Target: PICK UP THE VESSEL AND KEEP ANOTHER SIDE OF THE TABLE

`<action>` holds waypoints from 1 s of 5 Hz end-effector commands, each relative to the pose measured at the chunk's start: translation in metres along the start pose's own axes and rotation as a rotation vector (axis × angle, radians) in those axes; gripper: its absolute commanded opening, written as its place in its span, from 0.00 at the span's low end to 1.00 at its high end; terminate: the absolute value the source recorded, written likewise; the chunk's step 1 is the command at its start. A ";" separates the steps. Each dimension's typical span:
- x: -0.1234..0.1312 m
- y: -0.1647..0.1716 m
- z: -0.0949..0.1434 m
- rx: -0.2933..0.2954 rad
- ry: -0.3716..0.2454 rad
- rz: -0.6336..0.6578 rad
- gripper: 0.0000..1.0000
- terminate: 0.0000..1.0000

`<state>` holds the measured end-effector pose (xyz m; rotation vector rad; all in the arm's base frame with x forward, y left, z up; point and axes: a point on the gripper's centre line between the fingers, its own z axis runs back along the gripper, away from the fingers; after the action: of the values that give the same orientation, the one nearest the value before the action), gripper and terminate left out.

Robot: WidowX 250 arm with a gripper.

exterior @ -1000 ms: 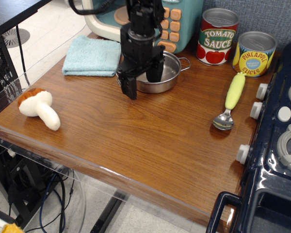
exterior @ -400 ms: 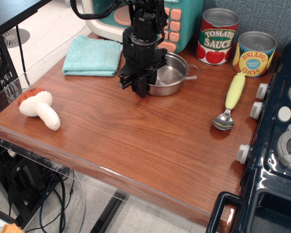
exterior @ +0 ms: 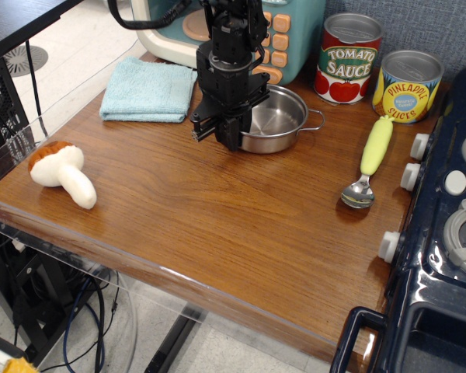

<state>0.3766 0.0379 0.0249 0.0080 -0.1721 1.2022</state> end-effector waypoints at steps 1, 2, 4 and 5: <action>0.013 0.005 0.055 -0.104 -0.061 0.012 0.00 0.00; 0.001 0.019 0.072 -0.121 -0.045 0.023 0.00 0.00; -0.057 0.055 0.090 -0.129 0.028 -0.020 0.00 0.00; -0.081 0.066 0.087 -0.139 0.036 -0.068 0.00 0.00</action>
<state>0.2709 -0.0286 0.0785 -0.0931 -0.1731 1.1172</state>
